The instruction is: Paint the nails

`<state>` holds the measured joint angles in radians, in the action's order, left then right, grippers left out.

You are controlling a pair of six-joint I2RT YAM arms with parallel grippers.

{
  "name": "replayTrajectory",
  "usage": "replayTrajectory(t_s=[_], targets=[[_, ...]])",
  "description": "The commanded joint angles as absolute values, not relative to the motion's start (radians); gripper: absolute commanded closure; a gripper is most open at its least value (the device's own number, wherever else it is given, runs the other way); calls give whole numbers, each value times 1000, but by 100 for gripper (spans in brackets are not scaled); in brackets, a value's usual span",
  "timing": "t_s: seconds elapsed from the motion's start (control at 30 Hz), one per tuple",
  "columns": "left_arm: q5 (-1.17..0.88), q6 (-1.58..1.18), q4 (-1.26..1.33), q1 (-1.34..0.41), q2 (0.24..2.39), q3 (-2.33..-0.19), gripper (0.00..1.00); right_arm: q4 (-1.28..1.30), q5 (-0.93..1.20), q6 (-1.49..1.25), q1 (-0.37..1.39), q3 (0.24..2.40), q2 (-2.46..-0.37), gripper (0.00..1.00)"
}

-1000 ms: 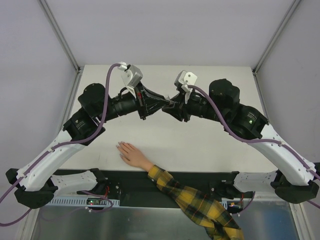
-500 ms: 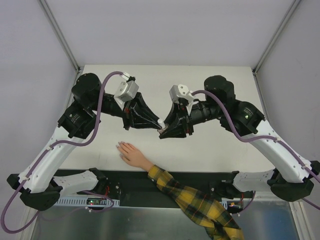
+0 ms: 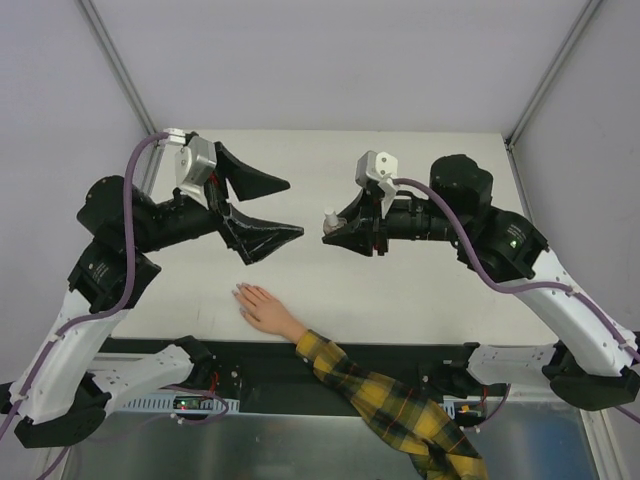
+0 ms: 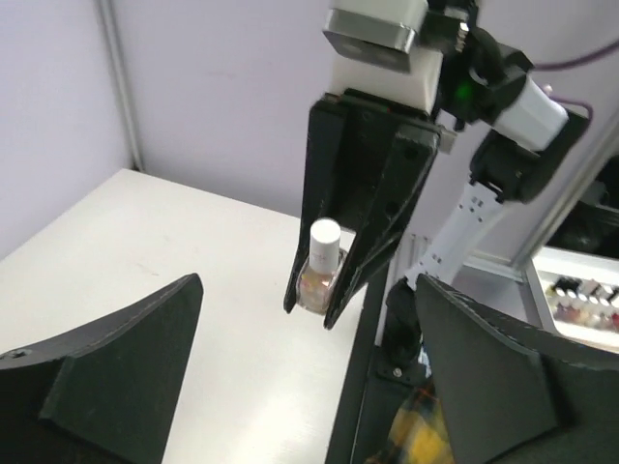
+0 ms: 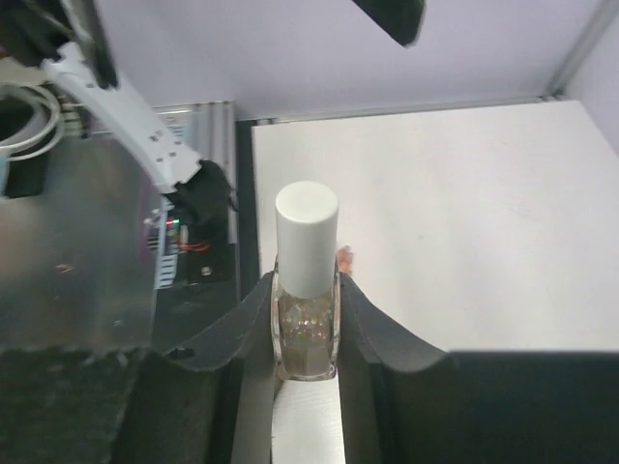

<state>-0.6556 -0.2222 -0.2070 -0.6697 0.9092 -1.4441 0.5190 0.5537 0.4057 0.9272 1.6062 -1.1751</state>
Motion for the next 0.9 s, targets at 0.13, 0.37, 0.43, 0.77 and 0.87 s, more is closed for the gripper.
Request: replayTrajectory(t_s=[0.13,0.37,0.43,0.77,0.87], targets=[[-292,-238,-107,-795,974,-1466,21,448,161,423,992,1641,-1201,100],[-219,-202,-94,-853,1025,-1477,34,452,121,437,1012,1652,-1210,100],[-201,-199,-95,-865,1032,-1477,38,454,117,442,1014,1652,-1210,100],[-170,-261,-94,-887,1042,-1430,49,454,81,437,1029,1649,-1200,100],[-172,-276,-97,-891,1040,-1413,47,451,81,436,1032,1652,-1200,100]])
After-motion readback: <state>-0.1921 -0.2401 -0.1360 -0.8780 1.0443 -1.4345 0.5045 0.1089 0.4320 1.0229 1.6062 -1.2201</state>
